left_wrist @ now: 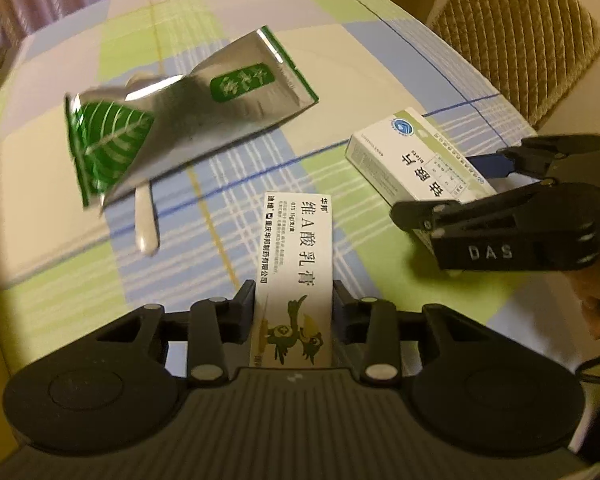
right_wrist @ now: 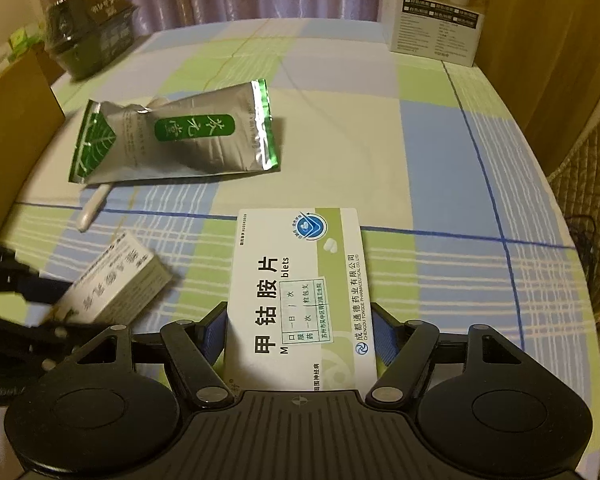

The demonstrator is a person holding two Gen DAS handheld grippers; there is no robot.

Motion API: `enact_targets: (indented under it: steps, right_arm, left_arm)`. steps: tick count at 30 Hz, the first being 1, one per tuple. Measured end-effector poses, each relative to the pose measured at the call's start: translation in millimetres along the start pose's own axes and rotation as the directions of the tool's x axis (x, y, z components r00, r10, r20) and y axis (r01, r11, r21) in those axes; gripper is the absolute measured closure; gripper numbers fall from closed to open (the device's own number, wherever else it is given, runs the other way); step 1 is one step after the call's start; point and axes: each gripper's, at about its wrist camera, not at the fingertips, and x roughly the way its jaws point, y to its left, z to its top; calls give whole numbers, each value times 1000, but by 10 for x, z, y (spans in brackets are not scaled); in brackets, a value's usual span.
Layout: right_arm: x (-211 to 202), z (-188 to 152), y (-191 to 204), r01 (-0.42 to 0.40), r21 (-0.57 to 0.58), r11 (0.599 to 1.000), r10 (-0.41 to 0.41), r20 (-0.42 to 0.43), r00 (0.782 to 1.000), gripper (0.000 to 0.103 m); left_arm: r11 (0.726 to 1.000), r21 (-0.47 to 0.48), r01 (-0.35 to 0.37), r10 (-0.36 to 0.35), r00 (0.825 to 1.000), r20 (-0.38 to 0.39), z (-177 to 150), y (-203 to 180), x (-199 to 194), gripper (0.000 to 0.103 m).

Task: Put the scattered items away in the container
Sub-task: 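Grasp the white-and-green cream box with the left tool while the right tool holds the medicine box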

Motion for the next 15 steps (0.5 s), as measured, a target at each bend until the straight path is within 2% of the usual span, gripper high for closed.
enact_targets:
  steps: [7,15]
  right_arm:
    - [-264,-206,80,-41,77,996,38,42,998,30]
    - [-790,-604,274,-77,125,989,71,57,996,30]
  left_arm:
    - [997,-74,17,-15,1000,26,-229,-12,-319,70]
    - [996,-93,14,-6,996,85,-458,-73,-880,70]
